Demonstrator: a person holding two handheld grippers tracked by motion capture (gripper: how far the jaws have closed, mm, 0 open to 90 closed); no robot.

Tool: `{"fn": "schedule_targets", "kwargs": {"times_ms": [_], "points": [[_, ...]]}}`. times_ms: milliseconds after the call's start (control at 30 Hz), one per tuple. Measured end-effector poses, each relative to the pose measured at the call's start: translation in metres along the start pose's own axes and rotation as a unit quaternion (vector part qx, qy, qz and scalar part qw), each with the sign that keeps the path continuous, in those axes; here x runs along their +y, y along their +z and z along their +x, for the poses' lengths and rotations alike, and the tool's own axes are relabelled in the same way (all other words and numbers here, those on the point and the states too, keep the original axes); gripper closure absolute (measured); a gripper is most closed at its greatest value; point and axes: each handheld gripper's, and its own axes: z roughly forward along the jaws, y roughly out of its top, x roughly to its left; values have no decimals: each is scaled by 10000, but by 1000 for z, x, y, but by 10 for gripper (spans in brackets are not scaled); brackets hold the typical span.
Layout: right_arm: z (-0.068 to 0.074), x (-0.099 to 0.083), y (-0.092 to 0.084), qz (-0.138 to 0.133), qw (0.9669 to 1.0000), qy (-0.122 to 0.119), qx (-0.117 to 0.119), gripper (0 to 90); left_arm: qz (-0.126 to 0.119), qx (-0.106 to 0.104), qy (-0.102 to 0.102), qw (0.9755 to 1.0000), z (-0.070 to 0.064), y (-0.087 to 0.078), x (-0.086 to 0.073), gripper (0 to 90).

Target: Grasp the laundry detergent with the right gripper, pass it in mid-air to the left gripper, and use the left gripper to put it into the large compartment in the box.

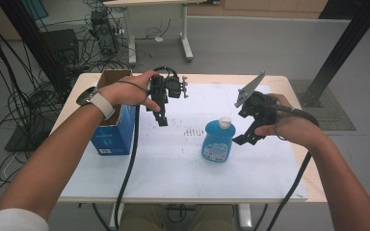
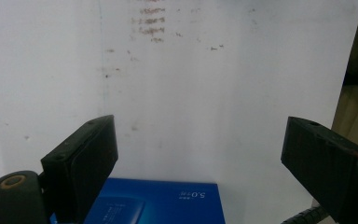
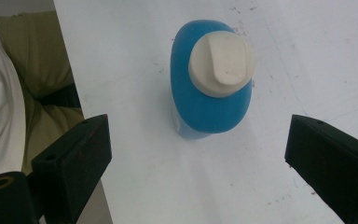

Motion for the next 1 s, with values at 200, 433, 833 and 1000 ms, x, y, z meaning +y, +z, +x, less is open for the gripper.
{"fn": "schedule_targets", "kwargs": {"times_ms": [200,433,833,1000], "points": [[-2,-3,4,-77,10000,51,-18,69,10,-3,-3,10000,0,1,-1,110],[-3,-6,11,-101,9999,73,30,70,20,-7,-31,10000,0,3,-3,111],[-7,-9,23,-97,9998,110,113,70,-24,-10,-62,10000,0,7,-5,112],[-8,-10,25,-122,9998,111,108,71,2,1,-41,10000,0,6,-4,113]]}}
